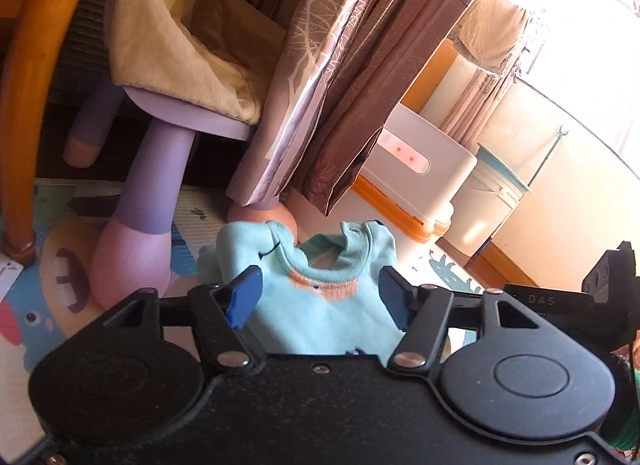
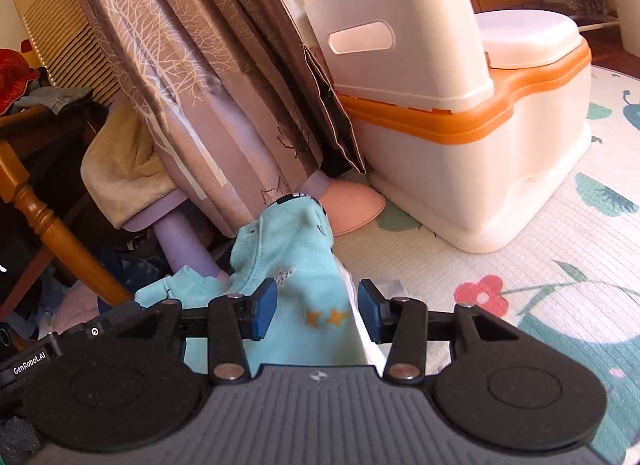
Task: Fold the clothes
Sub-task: 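Carry the sweatshirt with both tools toward the white stack by the potty, then lower the sweatshirt onto the white stack and open both tools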
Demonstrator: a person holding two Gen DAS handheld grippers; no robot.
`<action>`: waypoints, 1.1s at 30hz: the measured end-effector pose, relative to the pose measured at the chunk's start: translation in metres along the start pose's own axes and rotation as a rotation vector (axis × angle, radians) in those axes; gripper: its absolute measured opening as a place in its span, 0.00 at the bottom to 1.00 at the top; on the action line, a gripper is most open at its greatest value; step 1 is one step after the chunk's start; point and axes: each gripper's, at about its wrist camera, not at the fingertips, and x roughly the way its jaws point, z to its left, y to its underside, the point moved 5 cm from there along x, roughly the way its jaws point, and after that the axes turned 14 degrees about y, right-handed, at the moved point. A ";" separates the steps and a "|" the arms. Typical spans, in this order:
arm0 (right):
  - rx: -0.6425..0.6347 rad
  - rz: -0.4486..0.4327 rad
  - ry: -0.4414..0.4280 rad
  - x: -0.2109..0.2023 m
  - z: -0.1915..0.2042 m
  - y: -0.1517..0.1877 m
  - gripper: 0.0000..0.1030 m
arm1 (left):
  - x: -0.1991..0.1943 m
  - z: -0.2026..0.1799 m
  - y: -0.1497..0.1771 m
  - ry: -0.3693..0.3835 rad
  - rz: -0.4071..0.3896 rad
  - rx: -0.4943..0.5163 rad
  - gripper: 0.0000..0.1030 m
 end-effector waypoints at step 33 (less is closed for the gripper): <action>-0.168 0.165 0.319 -0.175 0.031 0.042 1.00 | -0.067 -0.173 -0.014 -0.564 0.281 0.320 1.00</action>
